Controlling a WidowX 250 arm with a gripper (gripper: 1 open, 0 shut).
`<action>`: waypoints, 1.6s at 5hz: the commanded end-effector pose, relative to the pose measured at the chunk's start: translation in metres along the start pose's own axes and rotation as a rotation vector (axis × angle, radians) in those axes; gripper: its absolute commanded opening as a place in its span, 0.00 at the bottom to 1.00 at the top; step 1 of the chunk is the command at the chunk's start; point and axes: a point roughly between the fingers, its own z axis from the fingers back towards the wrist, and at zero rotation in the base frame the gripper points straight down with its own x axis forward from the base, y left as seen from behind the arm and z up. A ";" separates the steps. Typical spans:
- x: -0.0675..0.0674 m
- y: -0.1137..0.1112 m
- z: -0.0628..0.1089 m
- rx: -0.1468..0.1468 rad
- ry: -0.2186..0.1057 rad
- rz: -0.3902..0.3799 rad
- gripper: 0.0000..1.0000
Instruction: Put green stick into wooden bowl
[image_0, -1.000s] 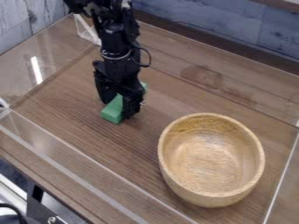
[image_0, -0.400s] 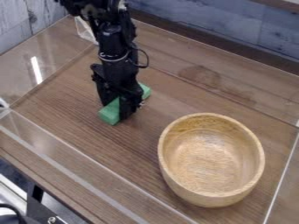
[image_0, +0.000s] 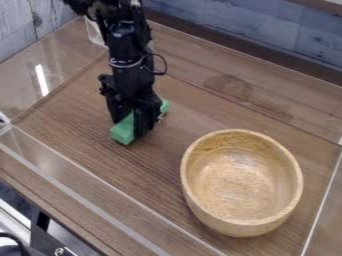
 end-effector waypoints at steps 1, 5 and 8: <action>0.010 0.004 0.020 0.017 -0.065 0.017 0.00; 0.028 -0.002 0.033 0.015 -0.076 0.070 0.00; 0.078 -0.072 0.053 -0.019 -0.121 0.095 0.00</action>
